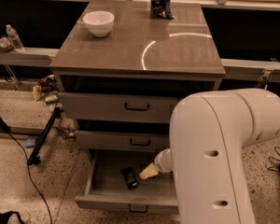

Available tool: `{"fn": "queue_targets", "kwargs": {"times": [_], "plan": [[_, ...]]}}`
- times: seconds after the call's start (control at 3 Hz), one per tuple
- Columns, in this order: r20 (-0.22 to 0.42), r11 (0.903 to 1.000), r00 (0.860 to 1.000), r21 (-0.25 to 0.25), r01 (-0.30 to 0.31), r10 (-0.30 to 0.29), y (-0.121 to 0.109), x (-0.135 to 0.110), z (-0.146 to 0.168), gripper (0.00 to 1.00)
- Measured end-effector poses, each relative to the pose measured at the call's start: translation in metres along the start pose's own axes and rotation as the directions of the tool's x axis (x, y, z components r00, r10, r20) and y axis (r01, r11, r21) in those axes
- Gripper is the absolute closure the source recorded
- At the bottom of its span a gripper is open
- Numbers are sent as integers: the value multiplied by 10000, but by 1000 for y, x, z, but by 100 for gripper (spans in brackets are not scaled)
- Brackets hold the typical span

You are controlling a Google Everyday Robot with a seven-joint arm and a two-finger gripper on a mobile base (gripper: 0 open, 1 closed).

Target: Pick rxbar chocolate from bottom drawer and place on counter

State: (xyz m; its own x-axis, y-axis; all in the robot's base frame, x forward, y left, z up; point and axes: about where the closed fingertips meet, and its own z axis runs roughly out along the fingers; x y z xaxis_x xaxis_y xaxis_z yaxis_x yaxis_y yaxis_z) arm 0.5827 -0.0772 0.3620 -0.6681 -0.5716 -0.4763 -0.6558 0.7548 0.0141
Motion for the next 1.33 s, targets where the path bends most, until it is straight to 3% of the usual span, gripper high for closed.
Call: {"fn": "queue_targets", "kwargs": {"times": [0.33,0.67,1.33], "plan": [[-3,9999,9999,-73,-143,143,4,1,4,0],[18,9965,9972,-378,-751,752,18,4,20,0],[-24,9860,9877,-581,-1564,1565,52,32,87,0]]}}
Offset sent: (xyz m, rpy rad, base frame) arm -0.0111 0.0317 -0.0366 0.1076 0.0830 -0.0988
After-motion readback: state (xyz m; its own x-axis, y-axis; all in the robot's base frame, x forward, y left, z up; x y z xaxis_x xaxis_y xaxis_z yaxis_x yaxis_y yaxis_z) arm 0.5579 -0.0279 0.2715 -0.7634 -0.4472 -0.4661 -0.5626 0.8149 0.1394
